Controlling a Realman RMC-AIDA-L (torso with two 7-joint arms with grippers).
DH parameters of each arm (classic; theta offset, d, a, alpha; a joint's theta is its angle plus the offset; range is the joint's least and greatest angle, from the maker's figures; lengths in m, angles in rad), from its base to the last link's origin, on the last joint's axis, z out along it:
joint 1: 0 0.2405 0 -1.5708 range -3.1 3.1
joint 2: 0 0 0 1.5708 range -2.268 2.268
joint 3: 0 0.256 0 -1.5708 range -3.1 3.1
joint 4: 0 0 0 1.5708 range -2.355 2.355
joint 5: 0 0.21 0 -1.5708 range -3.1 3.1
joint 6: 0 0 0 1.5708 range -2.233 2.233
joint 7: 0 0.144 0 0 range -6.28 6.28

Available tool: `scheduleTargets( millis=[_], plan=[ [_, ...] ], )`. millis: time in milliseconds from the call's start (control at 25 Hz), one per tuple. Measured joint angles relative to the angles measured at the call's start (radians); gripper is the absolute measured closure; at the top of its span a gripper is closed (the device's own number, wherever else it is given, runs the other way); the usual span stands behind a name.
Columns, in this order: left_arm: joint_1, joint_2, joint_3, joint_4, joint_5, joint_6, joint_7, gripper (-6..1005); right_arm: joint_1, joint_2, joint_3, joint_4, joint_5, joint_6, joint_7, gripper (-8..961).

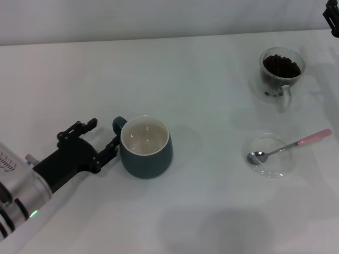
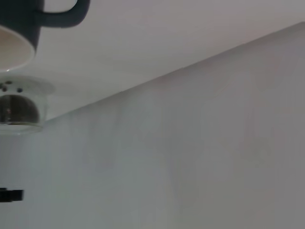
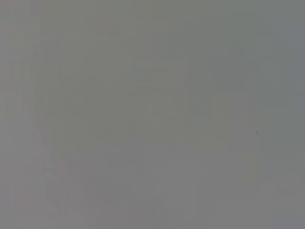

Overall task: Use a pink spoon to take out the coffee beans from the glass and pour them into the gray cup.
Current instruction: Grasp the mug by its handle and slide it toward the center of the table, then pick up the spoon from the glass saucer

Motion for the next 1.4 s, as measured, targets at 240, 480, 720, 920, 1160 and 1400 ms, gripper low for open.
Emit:
scheduleTargets(
  millis=[240, 480, 720, 920, 1160, 1400],
  plan=[
    [0.048, 0.001, -0.041, -0.004, -0.007, -0.033, 0.000, 291, -0.019, 0.000, 0.000, 0.001, 0.000, 0.018, 0.001, 95],
    [0.084, 0.002, -0.043, -0.004, -0.007, -0.083, 0.001, 165, -0.037, -0.001, 0.000, 0.001, 0.000, 0.024, 0.033, 95],
    [0.126, 0.002, -0.058, 0.000, -0.024, -0.104, 0.001, 166, -0.046, -0.001, 0.000, 0.001, 0.000, 0.027, 0.036, 96],
    [0.210, 0.000, -0.087, 0.003, -0.131, -0.203, 0.001, 167, -0.049, -0.001, 0.000, 0.001, 0.000, 0.025, 0.036, 96],
    [0.243, 0.001, -0.100, 0.006, -0.309, -0.234, 0.000, 168, -0.082, -0.004, -0.002, 0.010, -0.008, 0.026, 0.167, 96],
    [0.235, 0.003, -0.112, 0.008, -0.476, -0.235, 0.000, 169, -0.198, -0.015, -0.051, -0.063, -0.135, 0.033, 0.591, 96]
  ],
)
